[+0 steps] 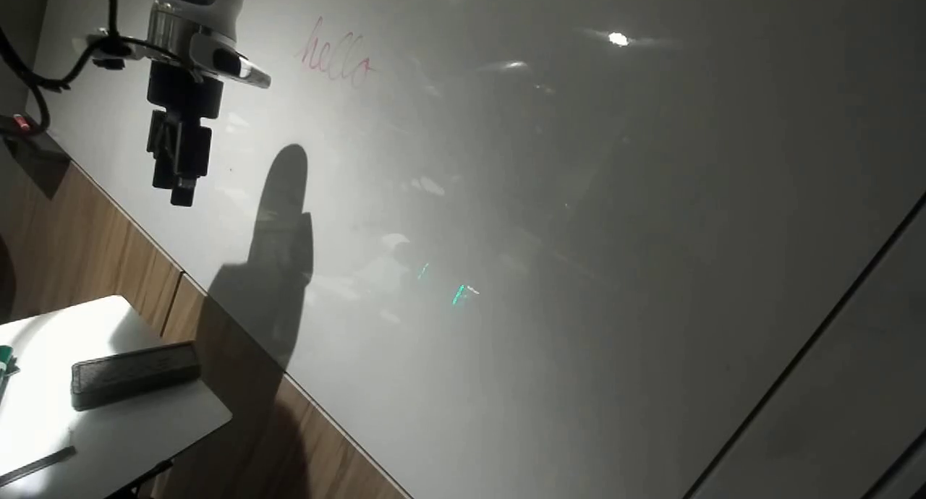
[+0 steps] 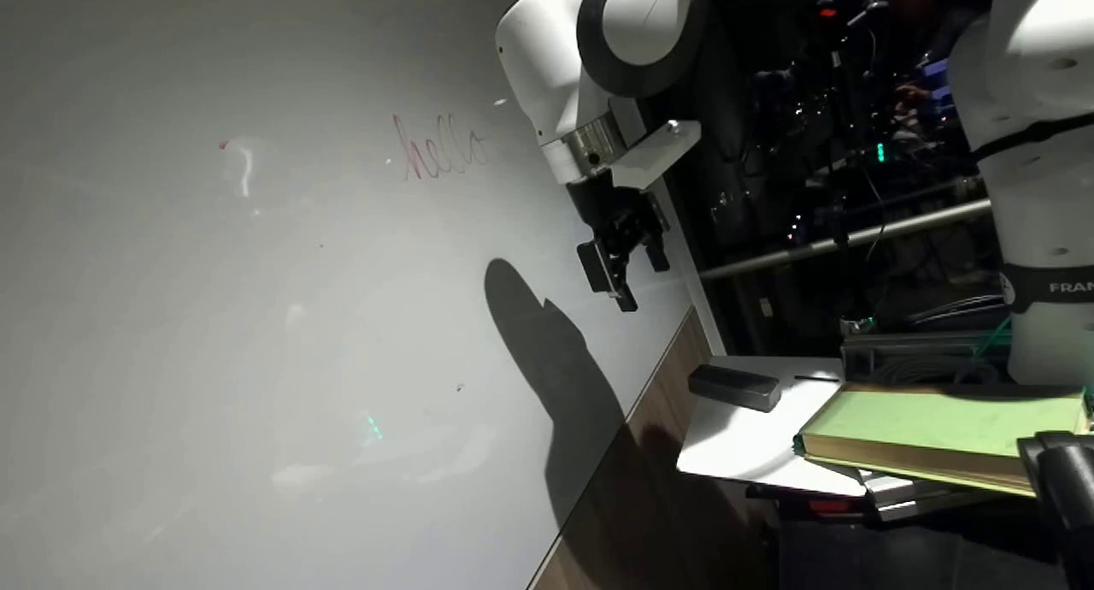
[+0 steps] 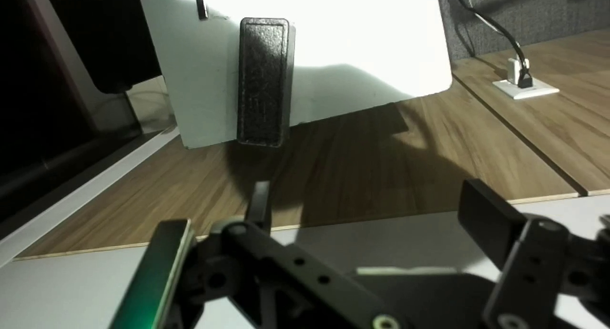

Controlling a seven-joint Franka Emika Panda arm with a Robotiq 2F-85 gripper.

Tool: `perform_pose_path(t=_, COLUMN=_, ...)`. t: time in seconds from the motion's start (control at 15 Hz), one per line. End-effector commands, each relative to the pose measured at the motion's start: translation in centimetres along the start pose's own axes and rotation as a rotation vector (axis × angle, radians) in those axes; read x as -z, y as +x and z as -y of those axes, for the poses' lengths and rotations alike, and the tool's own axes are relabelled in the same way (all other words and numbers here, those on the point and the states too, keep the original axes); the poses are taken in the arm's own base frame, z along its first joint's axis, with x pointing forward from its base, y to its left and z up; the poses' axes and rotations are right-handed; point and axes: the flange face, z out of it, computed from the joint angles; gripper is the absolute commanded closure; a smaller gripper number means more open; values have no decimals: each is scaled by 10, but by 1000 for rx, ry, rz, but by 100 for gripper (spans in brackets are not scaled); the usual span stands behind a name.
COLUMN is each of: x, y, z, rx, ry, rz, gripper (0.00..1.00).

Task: Use the eraser to wipe the whiteboard.

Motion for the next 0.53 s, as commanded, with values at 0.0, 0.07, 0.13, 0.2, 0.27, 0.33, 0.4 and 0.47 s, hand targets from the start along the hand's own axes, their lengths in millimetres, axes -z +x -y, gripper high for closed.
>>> perform_pose_path(t=0.0, x=-6, y=10, z=-7, rx=-88, ry=68, rz=-39, gripper=0)
perform_pose_path(t=0.07, x=-10, y=15, z=-13, rx=-107, ry=71, rz=-55, gripper=0)
perform_pose_path(t=0.13, x=-15, y=20, z=-19, rx=-122, ry=65, rz=-62, gripper=0)
perform_pose_path(t=0.2, x=-21, y=24, z=-25, rx=-134, ry=55, rz=-60, gripper=0)
perform_pose_path(t=0.27, x=-31, y=28, z=-33, rx=-141, ry=31, rz=-44, gripper=0)
perform_pose_path(t=0.33, x=-40, y=30, z=-41, rx=-145, ry=8, rz=-31, gripper=0)
perform_pose_path(t=0.4, x=-51, y=31, z=-47, rx=-142, ry=-18, rz=-3, gripper=0)
perform_pose_path(t=0.47, x=-60, y=31, z=-51, rx=-136, ry=-32, rz=20, gripper=0)
